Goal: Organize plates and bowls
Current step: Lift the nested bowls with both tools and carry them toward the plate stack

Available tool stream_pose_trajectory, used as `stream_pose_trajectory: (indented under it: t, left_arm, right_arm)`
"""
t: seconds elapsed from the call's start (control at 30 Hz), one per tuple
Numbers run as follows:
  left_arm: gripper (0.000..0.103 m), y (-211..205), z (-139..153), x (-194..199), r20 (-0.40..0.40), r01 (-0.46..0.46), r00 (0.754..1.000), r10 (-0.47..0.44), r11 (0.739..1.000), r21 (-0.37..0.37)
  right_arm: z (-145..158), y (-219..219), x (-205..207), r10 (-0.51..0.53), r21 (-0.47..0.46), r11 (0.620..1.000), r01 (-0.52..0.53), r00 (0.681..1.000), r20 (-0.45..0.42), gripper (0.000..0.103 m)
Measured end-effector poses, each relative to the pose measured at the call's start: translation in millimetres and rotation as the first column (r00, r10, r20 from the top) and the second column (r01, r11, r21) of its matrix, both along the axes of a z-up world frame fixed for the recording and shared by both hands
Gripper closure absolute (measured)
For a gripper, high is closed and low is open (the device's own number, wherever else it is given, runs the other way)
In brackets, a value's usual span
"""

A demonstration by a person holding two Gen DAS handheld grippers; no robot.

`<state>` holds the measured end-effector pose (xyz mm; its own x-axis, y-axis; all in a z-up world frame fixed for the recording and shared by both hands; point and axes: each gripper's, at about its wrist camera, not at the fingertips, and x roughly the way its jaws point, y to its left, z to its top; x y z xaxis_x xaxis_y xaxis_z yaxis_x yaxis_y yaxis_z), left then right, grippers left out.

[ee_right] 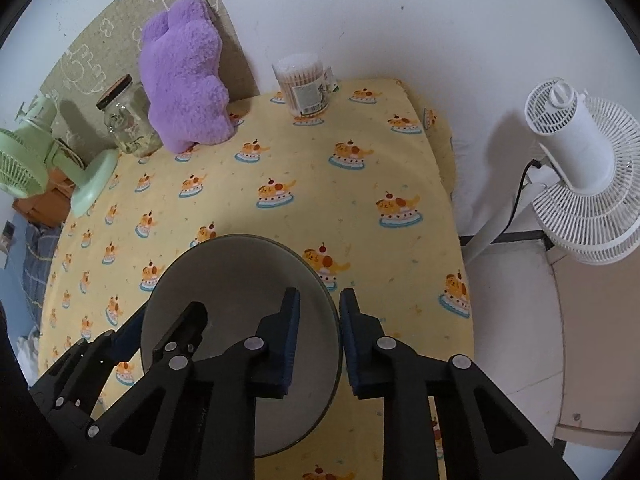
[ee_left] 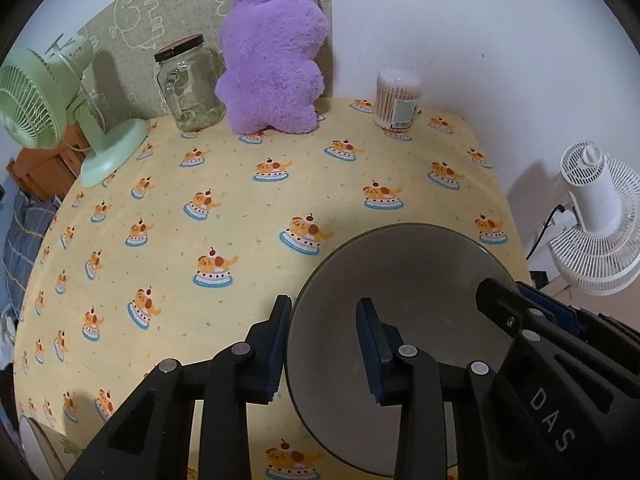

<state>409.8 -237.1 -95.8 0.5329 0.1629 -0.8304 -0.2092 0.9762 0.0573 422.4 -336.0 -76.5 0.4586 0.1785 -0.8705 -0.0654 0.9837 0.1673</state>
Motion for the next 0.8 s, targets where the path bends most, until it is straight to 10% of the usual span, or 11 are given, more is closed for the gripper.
stream_pose_trajectory:
  t: [0.8]
  left_arm:
    - [0.073, 7.0, 28.5, -38.6, -0.018, -0.007, 1.000, 0.007, 1.000, 0.003]
  right_arm:
    - [31.0, 13.4, -39.9, 0.012, -0.025, 1.000, -0.012, 1.000, 0.007, 0.079]
